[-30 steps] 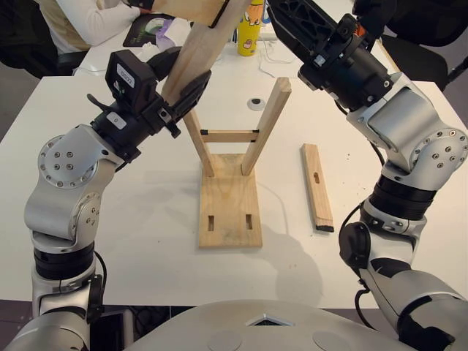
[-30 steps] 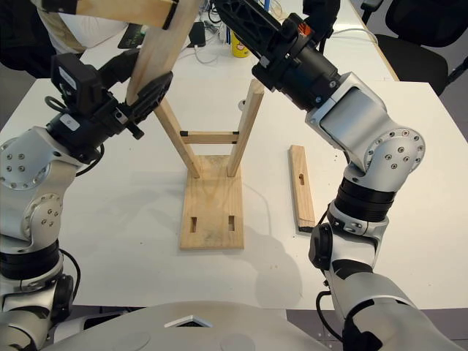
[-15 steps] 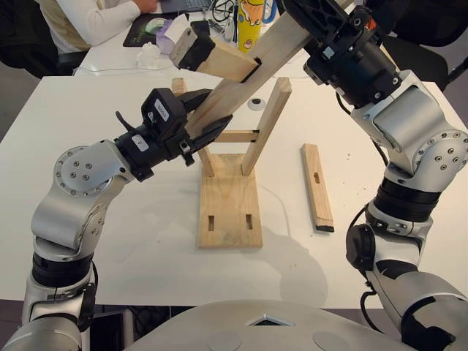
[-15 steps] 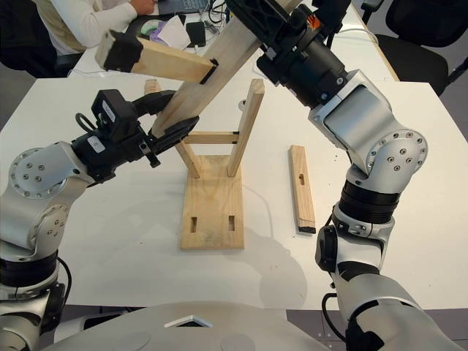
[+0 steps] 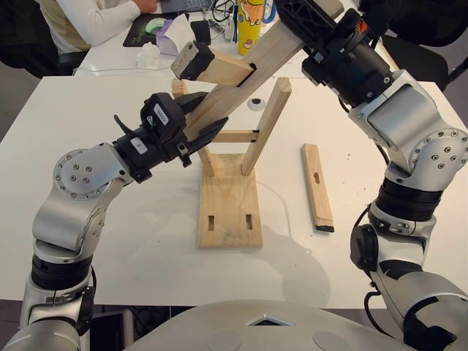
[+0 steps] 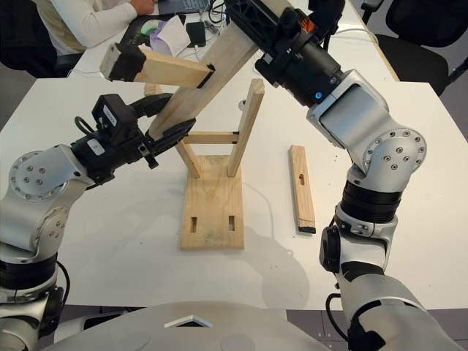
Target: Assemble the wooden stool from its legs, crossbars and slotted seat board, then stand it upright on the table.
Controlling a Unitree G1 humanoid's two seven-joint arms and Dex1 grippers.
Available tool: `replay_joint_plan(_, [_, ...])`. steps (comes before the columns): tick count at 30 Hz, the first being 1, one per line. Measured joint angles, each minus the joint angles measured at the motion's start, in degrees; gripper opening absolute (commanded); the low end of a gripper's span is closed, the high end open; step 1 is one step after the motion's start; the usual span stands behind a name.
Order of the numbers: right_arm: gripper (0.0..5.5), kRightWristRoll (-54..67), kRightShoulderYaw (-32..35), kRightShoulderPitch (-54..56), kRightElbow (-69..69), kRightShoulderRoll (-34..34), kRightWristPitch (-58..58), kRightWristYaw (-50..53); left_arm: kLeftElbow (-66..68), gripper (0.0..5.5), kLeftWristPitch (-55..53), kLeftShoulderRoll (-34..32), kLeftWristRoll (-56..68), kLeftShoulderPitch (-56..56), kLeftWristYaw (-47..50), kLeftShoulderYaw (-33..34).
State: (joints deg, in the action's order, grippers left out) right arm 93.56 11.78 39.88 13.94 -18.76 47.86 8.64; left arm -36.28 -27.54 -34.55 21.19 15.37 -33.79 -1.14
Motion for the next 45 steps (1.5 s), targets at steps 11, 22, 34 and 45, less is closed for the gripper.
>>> replay_joint_plan(11, [1.01,-0.4,0.0,0.0,-0.5,0.9,-0.5,1.9,2.4,2.62,4.5,-0.1,-4.8,0.0,-0.1,-1.5])
replay_joint_plan(22, [1.01,-1.6,1.6,0.0,-0.4,1.0,-5.3,2.3,3.7,3.34,2.0,-0.5,-5.6,-1.9,1.2,0.9])
replay_joint_plan(34, [1.01,-7.7,12.4,5.2,-11.7,-1.3,-14.7,4.5,1.5,3.34,-15.7,0.8,20.9,-9.3,-1.6,13.9])
replay_joint_plan(45, [1.01,-7.7,12.6,5.6,-13.6,-1.3,-13.5,4.5,-1.7,3.34,-10.6,-18.1,-0.3,-22.9,-13.7,-11.8])
